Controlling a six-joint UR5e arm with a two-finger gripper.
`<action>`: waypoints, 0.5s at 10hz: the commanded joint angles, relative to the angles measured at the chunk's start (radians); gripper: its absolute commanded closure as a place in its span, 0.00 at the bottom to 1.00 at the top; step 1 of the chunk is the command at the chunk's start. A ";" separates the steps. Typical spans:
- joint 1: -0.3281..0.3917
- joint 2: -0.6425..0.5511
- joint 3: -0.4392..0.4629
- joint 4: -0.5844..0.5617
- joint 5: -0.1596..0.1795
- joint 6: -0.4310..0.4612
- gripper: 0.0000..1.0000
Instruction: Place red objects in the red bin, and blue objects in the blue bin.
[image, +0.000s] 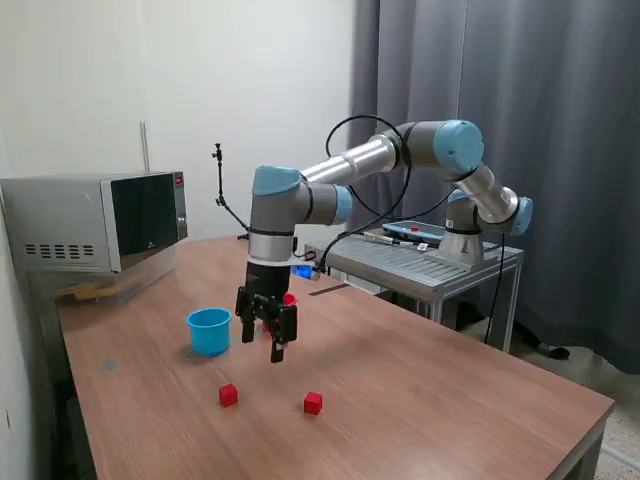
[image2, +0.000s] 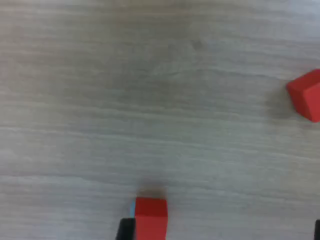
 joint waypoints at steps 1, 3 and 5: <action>-0.004 0.051 -0.052 -0.019 0.000 -0.019 0.00; -0.010 0.069 -0.071 -0.027 0.000 -0.017 0.00; -0.021 0.089 -0.098 -0.027 -0.001 -0.014 0.00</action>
